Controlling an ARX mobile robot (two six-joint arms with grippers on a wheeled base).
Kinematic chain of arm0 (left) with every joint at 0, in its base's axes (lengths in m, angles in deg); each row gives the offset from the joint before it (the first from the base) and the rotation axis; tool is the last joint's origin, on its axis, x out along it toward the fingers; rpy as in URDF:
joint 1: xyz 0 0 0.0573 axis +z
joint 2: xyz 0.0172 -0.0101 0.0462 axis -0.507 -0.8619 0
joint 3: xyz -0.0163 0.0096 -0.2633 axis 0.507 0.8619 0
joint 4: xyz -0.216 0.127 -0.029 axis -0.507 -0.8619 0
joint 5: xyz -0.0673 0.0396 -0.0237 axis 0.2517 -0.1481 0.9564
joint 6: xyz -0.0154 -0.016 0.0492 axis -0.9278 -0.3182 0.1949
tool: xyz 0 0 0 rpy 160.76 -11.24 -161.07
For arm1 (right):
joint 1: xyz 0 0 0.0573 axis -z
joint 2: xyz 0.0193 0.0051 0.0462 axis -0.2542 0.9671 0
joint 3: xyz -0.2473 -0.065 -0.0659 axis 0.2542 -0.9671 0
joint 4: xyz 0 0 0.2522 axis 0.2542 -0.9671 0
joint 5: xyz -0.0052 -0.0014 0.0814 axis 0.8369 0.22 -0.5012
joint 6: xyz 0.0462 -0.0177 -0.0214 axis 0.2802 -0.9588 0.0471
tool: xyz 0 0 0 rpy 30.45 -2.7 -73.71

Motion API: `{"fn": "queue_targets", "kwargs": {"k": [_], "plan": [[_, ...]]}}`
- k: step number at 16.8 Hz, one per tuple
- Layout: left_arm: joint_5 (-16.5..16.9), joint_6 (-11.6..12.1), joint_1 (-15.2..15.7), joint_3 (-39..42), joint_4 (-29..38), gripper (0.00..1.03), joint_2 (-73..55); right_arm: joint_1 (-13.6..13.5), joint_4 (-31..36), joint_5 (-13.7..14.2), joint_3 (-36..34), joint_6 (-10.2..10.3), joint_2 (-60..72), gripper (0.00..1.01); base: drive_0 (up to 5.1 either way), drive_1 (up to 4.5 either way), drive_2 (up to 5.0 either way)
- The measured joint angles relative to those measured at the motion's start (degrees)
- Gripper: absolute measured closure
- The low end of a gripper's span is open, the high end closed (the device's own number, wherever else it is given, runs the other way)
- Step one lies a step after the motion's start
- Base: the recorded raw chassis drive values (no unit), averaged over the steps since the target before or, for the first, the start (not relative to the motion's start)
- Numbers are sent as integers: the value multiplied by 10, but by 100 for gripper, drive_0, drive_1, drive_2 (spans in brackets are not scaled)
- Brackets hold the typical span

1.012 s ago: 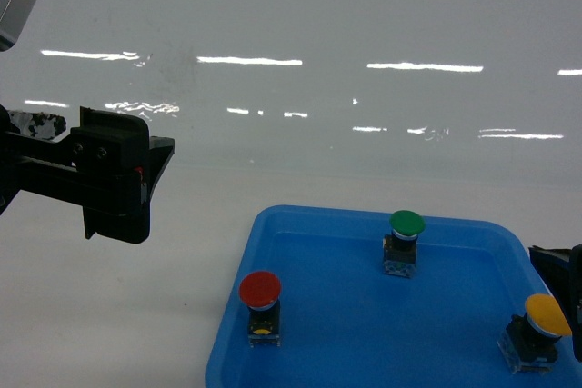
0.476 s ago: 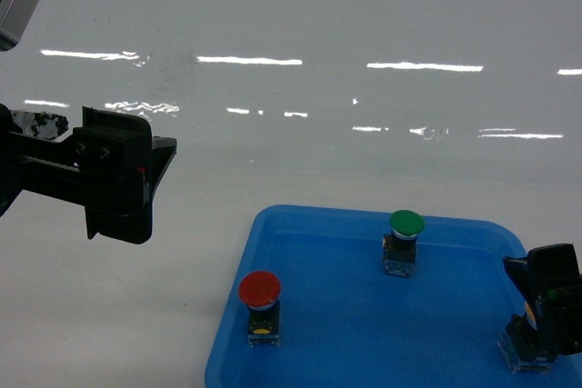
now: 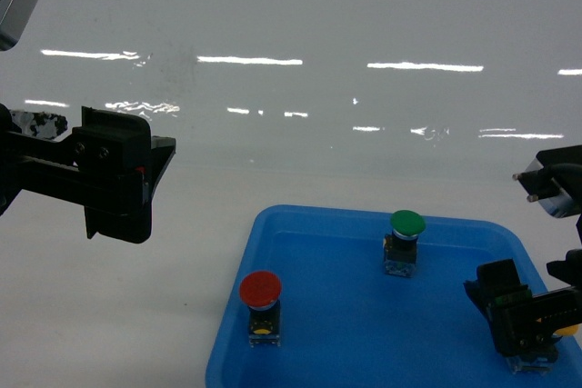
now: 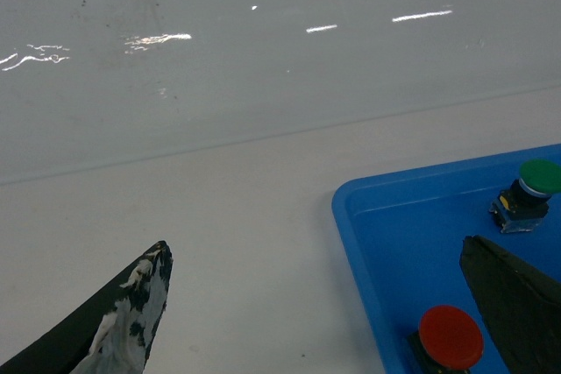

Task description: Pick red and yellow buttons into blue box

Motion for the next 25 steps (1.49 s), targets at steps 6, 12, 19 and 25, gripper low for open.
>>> {"fn": "queue_targets", "kwargs": {"k": [6,12,19,25], "plan": [[0,0,0,0,0,5,0,8,24,16,-19,-11,29,3,0,0,0],[0,0,0,0,0,5,0,21,56,20,-21,-19,77,11,0,0,0],[0,0,0,0,0,5,0,-9,58,26,3,-16,87,66,0,0,0],[0,0,0,0,0,5,0,-3,81,37,-10,-10,86,69,0,0,0]]}}
